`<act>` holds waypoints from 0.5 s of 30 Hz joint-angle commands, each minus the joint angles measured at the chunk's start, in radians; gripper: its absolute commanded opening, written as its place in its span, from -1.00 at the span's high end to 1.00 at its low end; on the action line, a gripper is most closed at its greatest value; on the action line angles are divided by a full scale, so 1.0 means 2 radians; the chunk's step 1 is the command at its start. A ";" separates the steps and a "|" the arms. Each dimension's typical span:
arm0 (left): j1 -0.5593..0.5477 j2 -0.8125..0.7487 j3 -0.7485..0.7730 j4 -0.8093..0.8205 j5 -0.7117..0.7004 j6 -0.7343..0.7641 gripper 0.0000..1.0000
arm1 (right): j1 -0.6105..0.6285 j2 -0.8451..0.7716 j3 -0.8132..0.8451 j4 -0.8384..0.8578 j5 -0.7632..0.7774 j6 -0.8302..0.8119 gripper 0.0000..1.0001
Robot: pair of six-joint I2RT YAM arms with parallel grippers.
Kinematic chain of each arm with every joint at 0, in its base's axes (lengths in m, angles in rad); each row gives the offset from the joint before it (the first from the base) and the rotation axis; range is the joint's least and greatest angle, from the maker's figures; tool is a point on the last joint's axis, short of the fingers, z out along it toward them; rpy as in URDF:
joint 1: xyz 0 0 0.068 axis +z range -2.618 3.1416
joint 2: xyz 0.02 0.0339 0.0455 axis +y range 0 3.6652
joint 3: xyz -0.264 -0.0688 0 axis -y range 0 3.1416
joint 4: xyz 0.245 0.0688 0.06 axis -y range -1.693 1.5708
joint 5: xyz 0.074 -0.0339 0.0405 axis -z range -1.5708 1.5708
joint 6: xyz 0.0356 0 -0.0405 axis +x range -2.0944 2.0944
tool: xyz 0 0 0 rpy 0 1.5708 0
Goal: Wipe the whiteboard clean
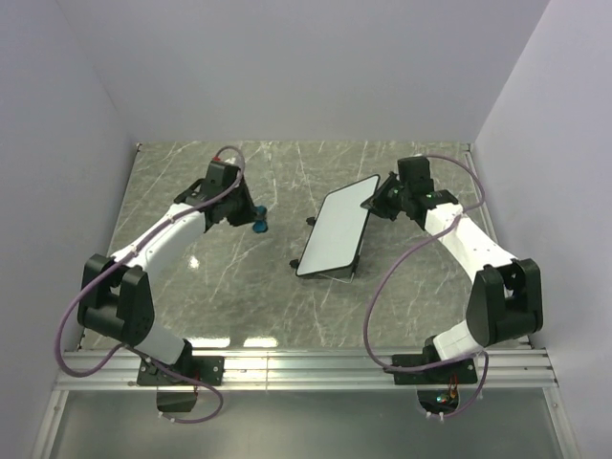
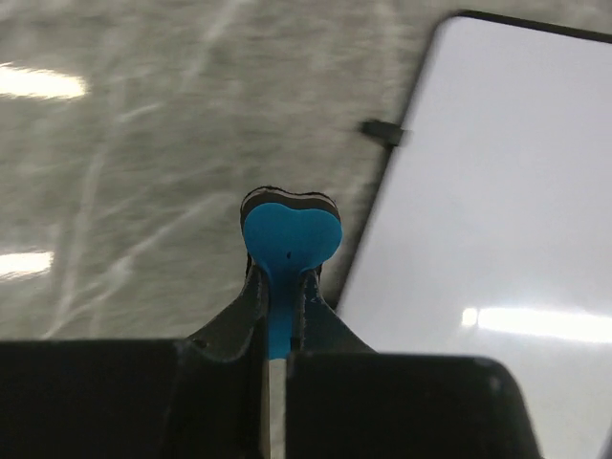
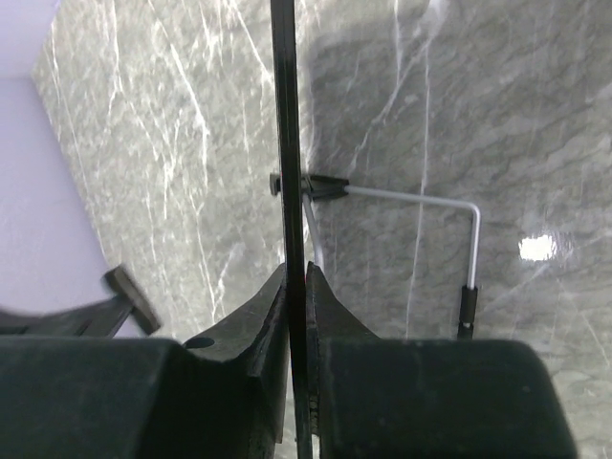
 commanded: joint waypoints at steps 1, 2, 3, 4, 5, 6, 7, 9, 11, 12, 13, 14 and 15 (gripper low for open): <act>0.031 -0.004 -0.034 -0.025 -0.031 0.021 0.99 | 0.009 -0.030 -0.016 -0.028 0.008 -0.009 1.00; 0.041 -0.002 -0.044 -0.022 -0.039 0.028 0.99 | 0.012 -0.033 -0.023 -0.029 0.008 -0.010 1.00; 0.045 0.007 -0.047 -0.021 -0.048 0.031 0.99 | 0.012 -0.035 -0.028 -0.029 0.008 -0.010 1.00; 0.048 0.013 -0.048 -0.021 -0.056 0.033 0.99 | 0.012 -0.039 -0.033 -0.028 0.007 -0.010 1.00; 0.053 0.020 -0.051 -0.021 -0.060 0.038 0.99 | 0.013 -0.042 -0.042 -0.027 0.002 -0.010 1.00; 0.055 0.035 -0.051 -0.024 -0.077 0.039 0.99 | 0.015 -0.042 -0.047 -0.026 0.000 -0.010 1.00; 0.058 0.043 -0.049 -0.024 -0.082 0.040 0.99 | 0.015 -0.044 -0.052 -0.026 -0.002 -0.011 1.00; 0.058 0.062 -0.044 -0.027 -0.095 0.044 0.95 | 0.022 -0.046 -0.063 -0.024 -0.007 -0.013 1.00; 0.058 0.072 -0.040 -0.024 -0.095 0.051 0.39 | 0.027 -0.050 -0.069 -0.026 -0.008 -0.018 1.00; 0.058 0.073 -0.038 -0.024 -0.098 0.050 0.16 | 0.031 -0.051 -0.069 -0.027 -0.008 -0.020 1.00; 0.058 0.074 -0.036 -0.024 -0.100 0.050 0.03 | 0.034 -0.054 -0.070 -0.031 -0.007 -0.022 1.00; 0.058 0.073 -0.034 -0.025 -0.103 0.049 -0.17 | 0.035 -0.056 -0.071 -0.033 -0.008 -0.025 1.00; 0.058 0.073 -0.032 -0.026 -0.105 0.049 -0.26 | 0.036 -0.058 -0.071 -0.035 -0.007 -0.027 1.00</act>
